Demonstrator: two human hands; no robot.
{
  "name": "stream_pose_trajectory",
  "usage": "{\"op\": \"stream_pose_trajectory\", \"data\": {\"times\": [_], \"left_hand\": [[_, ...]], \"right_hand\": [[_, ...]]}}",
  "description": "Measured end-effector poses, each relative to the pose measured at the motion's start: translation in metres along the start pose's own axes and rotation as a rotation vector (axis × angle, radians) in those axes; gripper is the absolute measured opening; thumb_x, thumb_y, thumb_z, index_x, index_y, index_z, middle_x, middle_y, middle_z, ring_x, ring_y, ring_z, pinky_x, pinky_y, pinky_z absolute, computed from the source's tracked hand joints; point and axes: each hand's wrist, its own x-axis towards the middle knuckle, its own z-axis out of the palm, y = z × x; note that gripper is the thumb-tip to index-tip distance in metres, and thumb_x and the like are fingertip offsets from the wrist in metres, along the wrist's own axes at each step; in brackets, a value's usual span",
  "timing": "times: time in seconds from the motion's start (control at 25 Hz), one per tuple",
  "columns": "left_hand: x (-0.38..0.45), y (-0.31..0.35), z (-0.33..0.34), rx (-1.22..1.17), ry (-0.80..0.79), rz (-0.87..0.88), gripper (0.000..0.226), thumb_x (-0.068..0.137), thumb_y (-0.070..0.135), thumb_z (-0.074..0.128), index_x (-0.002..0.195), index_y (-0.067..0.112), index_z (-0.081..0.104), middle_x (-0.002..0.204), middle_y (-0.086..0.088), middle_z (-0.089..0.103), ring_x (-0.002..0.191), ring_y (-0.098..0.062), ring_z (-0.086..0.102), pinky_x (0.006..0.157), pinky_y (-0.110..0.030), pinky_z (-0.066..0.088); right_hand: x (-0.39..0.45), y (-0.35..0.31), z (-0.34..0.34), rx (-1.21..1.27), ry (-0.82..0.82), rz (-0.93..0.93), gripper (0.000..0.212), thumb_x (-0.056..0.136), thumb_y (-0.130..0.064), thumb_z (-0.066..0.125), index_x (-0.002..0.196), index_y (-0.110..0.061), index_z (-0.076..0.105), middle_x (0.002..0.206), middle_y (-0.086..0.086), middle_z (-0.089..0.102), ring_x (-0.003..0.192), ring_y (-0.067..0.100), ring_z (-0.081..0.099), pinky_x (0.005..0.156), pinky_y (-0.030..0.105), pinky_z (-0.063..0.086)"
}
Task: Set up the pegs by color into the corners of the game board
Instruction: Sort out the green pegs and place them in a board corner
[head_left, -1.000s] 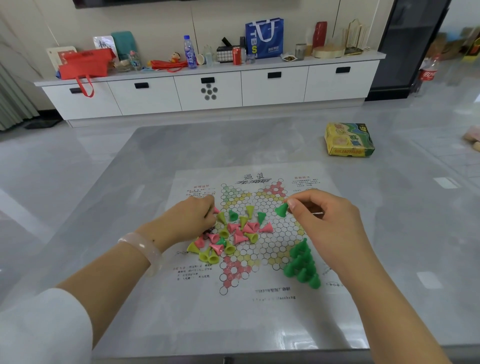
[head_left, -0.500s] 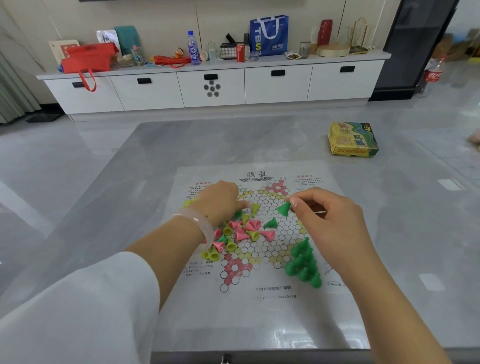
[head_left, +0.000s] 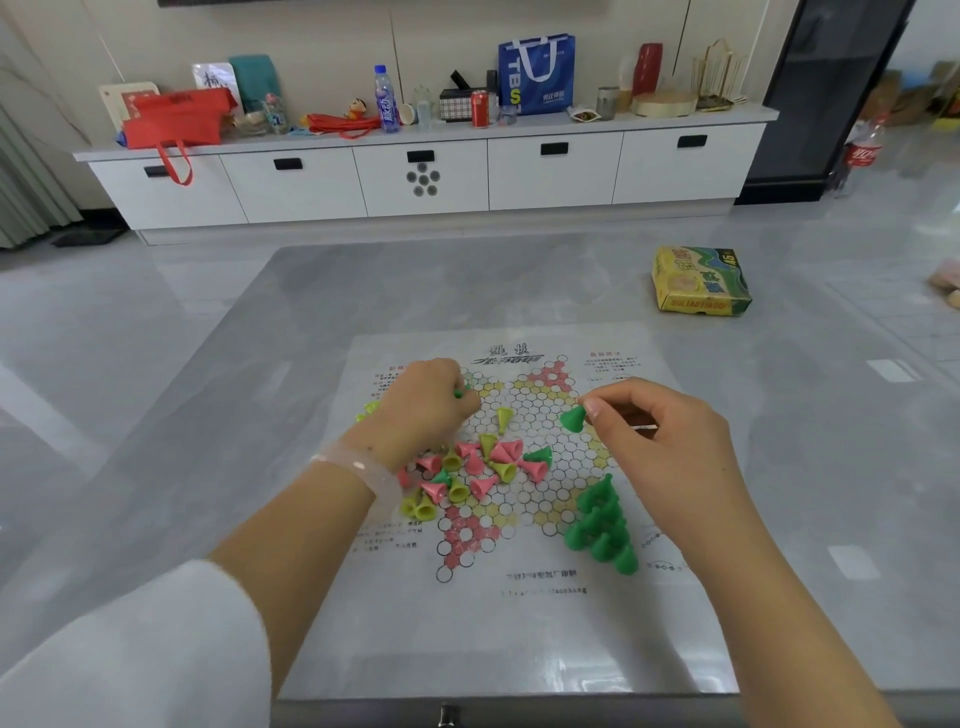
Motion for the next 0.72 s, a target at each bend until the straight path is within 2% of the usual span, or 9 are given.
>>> {"op": "stream_pose_trajectory", "data": {"times": [0.12,0.2,0.36,0.52,0.6,0.72], "left_hand": [[-0.039,-0.006,-0.007,-0.663,0.062,-0.09,0.022,0.094,0.022,0.043,0.08,0.009,0.054,0.055,0.004,0.055,0.043,-0.009,0.04,0.044,-0.021,0.033],[-0.064,-0.013,-0.004,-0.92,0.004,-0.159,0.021,0.095,0.02,0.041,0.086,0.006,0.053,0.052,0.007,0.059,0.039,-0.005,0.039,0.04,-0.018,0.032],[-0.079,-0.023,0.005,-1.13,-0.049,-0.255,0.017,0.094,0.016,0.046,0.079,0.009,0.051,0.073,-0.004,0.061,0.038,-0.005,0.039,0.037,-0.013,0.033],[-0.074,-0.02,0.003,-1.198,-0.091,-0.213,0.018,0.088,0.024,0.054,0.077,0.01,0.053,0.059,0.001,0.051,0.04,-0.005,0.039,0.037,-0.014,0.031],[-0.073,-0.017,0.003,-1.247,-0.123,-0.216,0.021,0.088,0.026,0.054,0.073,0.011,0.051,0.057,0.001,0.049,0.041,-0.006,0.039,0.037,-0.014,0.031],[-0.074,-0.014,0.004,-1.394,-0.166,-0.233,0.018,0.09,0.024,0.051,0.078,0.01,0.05,0.057,0.0,0.05,0.041,-0.006,0.04,0.034,-0.013,0.031]], "right_hand": [[0.001,0.002,0.0,0.011,0.024,0.035,0.019,0.083,-0.019,0.061,0.074,-0.035,0.063,0.073,-0.019,0.064,0.071,-0.011,0.056,0.063,0.007,0.043],[0.002,0.003,0.0,0.045,0.041,0.077,0.017,0.083,-0.018,0.062,0.076,-0.033,0.065,0.075,-0.016,0.065,0.07,-0.006,0.058,0.067,0.013,0.043],[0.0,0.009,-0.001,0.066,0.042,0.15,0.015,0.082,-0.015,0.063,0.078,-0.028,0.066,0.078,-0.012,0.066,0.074,0.0,0.059,0.069,0.015,0.043],[0.0,0.016,-0.002,0.026,0.011,0.203,0.017,0.082,-0.012,0.063,0.076,-0.028,0.067,0.077,-0.012,0.067,0.065,-0.007,0.058,0.058,0.006,0.044],[0.001,0.019,0.0,-0.016,-0.012,0.208,0.019,0.082,-0.011,0.063,0.076,-0.028,0.067,0.079,-0.012,0.067,0.068,-0.006,0.06,0.057,0.002,0.044],[0.001,0.02,0.002,-0.132,-0.087,0.189,0.016,0.082,-0.012,0.062,0.078,-0.027,0.068,0.083,-0.014,0.066,0.076,-0.003,0.058,0.06,0.005,0.043]]}}
